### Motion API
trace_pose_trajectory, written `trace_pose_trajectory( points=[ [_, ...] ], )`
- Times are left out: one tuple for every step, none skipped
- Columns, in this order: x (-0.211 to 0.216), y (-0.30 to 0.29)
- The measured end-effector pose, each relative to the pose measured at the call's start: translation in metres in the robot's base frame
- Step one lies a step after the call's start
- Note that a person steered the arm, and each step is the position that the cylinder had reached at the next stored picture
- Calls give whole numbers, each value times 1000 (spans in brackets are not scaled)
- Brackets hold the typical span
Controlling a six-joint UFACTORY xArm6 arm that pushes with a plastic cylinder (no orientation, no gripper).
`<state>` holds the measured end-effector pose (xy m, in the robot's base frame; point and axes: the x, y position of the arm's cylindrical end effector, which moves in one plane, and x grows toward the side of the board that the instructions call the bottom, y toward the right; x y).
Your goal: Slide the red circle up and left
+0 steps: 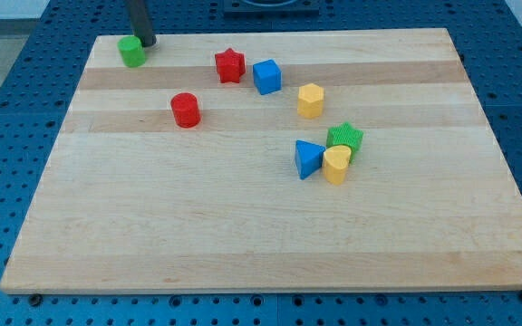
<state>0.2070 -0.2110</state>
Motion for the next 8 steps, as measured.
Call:
trace_pose_trajectory(
  points=[
    [0, 4],
    [0, 24],
    [0, 36],
    [0, 36],
    [10, 36],
    [36, 36],
    [58, 36],
    [77, 37]
  ],
)
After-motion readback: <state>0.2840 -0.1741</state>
